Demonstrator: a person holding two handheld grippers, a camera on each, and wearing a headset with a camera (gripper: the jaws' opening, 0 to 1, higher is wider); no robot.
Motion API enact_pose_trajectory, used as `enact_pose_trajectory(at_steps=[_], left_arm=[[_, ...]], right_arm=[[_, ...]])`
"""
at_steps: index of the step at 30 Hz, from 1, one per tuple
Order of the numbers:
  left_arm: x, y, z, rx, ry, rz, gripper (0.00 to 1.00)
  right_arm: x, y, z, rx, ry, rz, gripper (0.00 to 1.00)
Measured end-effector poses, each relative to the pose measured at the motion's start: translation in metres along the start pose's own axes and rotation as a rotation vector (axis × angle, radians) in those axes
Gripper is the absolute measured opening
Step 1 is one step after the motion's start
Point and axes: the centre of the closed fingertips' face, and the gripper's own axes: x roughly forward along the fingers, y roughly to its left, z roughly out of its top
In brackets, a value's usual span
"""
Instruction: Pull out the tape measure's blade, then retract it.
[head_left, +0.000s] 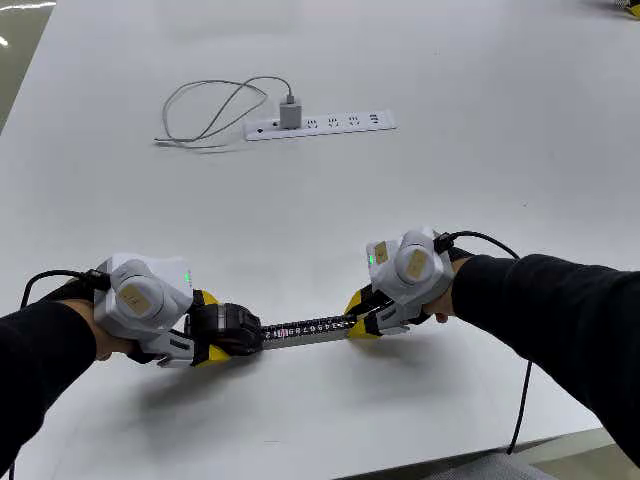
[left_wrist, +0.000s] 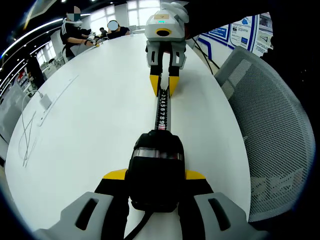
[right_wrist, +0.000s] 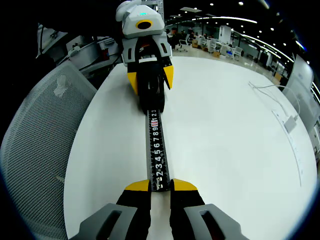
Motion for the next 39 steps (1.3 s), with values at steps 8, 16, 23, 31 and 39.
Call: enact_pose_trajectory(at_steps=[8, 16, 23, 31, 39], left_arm=[[0.000, 0.001, 0.000, -0.004, -0.002, 0.002, 0.33], [-0.001, 0.000, 0.001, -0.006, -0.003, 0.003, 0.33], [-0.001, -0.001, 0.003, -0.006, -0.006, 0.002, 0.33], [-0.001, -0.002, 0.004, -0.006, -0.008, 0.002, 0.33], [-0.002, -0.003, 0.004, -0.009, -0.009, 0.002, 0.33]], right_arm=[[-0.002, -0.001, -0.004, 0.000, 0.006, -0.001, 0.10], [-0.006, -0.002, -0.009, 0.003, 0.011, -0.001, 0.10], [-0.009, -0.003, -0.013, 0.006, 0.016, 0.000, 0.10], [-0.012, -0.005, -0.018, 0.010, 0.018, -0.004, 0.10], [-0.014, -0.004, -0.021, 0.011, 0.023, -0.010, 0.10]])
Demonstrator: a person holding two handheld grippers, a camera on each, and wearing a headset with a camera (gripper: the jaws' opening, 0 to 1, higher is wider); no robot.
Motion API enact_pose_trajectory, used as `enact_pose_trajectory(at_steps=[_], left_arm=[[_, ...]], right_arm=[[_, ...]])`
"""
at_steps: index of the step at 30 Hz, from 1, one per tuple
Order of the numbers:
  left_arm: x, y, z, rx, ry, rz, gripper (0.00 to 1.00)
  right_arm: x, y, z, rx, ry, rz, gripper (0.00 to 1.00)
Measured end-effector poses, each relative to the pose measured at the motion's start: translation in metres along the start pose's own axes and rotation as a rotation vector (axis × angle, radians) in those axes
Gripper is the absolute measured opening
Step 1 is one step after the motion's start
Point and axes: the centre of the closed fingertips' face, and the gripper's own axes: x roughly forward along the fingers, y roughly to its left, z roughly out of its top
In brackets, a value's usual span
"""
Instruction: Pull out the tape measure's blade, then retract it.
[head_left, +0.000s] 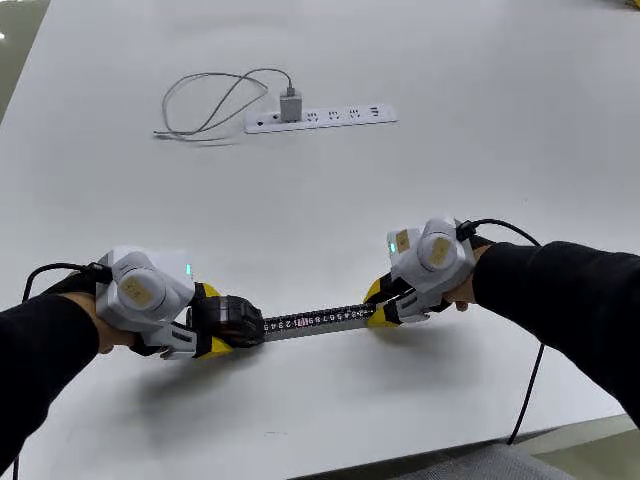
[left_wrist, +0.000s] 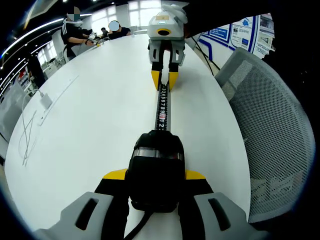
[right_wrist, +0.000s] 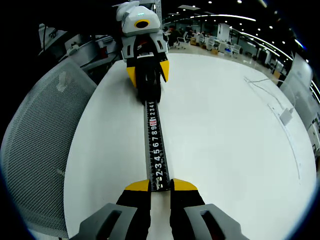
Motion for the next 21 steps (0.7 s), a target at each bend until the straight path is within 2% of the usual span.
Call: enact_pose_trajectory(at_steps=[21], left_arm=[[0.0014, 0.0027, -0.0040, 0.007, 0.012, -0.009, 0.33]], right_arm=[[-0.0050, -0.0006, -0.0083, 0.000, 0.010, 0.001, 0.10]])
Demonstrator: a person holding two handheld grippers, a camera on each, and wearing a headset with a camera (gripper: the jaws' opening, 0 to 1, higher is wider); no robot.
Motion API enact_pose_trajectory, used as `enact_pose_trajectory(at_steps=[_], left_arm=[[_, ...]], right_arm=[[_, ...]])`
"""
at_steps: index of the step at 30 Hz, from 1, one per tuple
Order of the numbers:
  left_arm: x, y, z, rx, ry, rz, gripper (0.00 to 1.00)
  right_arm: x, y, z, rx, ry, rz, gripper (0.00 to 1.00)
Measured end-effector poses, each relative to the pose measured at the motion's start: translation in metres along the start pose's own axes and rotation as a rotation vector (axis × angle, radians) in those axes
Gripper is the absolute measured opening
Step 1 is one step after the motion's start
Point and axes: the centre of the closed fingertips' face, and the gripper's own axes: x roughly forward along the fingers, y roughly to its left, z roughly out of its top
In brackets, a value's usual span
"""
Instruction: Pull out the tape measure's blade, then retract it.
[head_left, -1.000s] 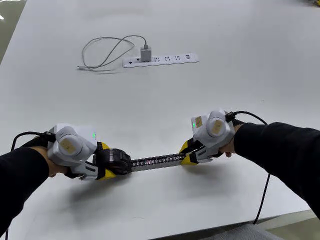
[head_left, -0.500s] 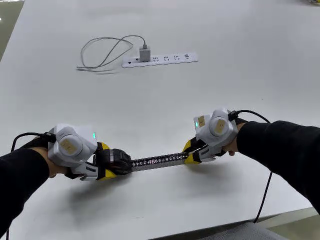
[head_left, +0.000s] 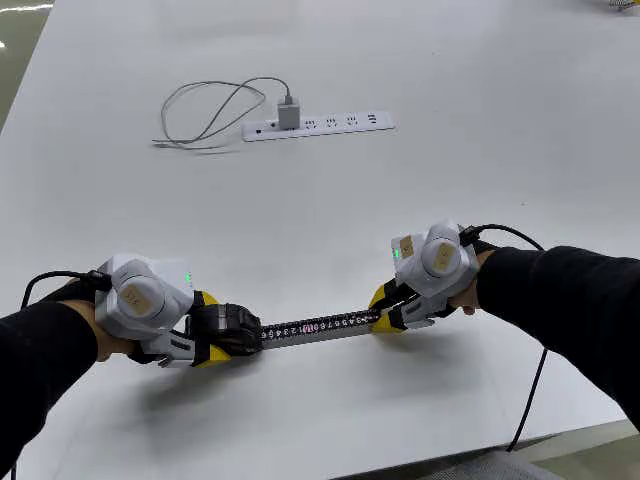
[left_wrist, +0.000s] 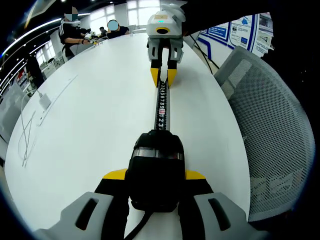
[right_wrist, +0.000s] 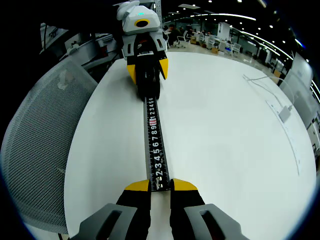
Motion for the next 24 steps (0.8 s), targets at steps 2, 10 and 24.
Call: enact_pose_trajectory(at_steps=[2, 10, 24], left_arm=[[0.000, 0.000, 0.000, 0.000, 0.000, 0.002, 0.33], [0.001, 0.001, -0.001, -0.002, -0.001, 0.004, 0.33], [0.001, 0.001, 0.000, -0.007, -0.014, 0.000, 0.33]], right_arm=[[-0.001, 0.000, -0.002, 0.001, 0.001, 0.000, 0.10], [-0.004, 0.000, -0.006, 0.005, 0.008, 0.004, 0.10], [-0.012, -0.001, -0.019, 0.011, 0.024, -0.003, 0.10]])
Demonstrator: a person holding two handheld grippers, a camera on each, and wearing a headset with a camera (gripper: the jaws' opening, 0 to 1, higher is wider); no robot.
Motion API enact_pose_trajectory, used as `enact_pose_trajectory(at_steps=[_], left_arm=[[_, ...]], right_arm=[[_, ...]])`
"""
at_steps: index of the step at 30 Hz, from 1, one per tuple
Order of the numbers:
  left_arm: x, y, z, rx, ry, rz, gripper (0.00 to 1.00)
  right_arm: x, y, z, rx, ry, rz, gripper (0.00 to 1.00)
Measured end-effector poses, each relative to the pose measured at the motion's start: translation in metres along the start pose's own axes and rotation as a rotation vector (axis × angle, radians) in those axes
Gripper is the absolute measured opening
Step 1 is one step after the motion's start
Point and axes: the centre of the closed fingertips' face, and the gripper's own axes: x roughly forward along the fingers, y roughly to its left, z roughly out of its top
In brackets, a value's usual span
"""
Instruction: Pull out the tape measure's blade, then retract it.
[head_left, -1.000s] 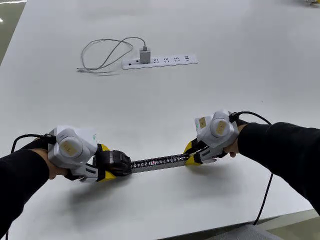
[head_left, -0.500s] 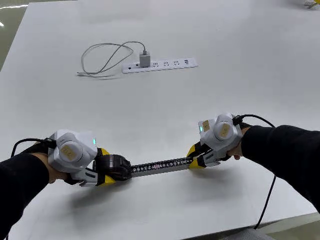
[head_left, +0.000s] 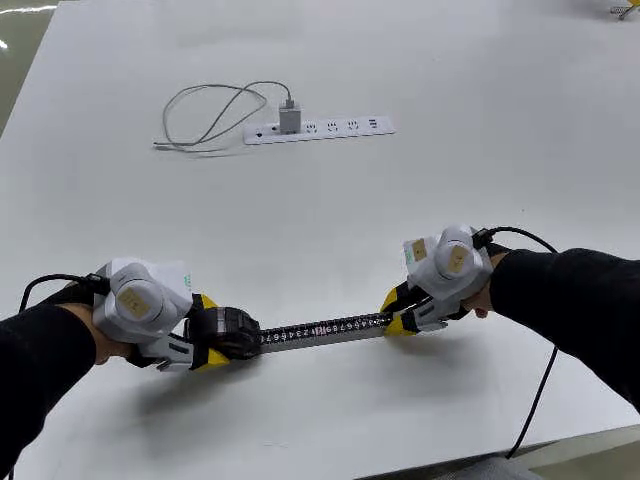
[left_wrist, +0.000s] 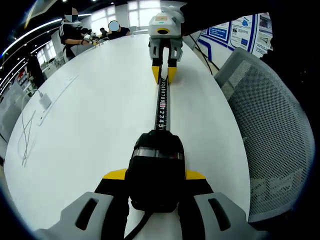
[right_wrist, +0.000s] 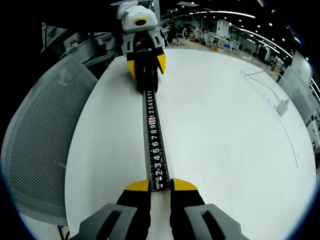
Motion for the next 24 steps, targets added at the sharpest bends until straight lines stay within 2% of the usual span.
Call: enact_pose_trajectory(at_steps=[24], left_arm=[[-0.002, -0.003, 0.003, -0.006, -0.006, -0.002, 0.33]], right_arm=[[-0.011, -0.001, -0.017, 0.013, 0.024, -0.007, 0.10]])
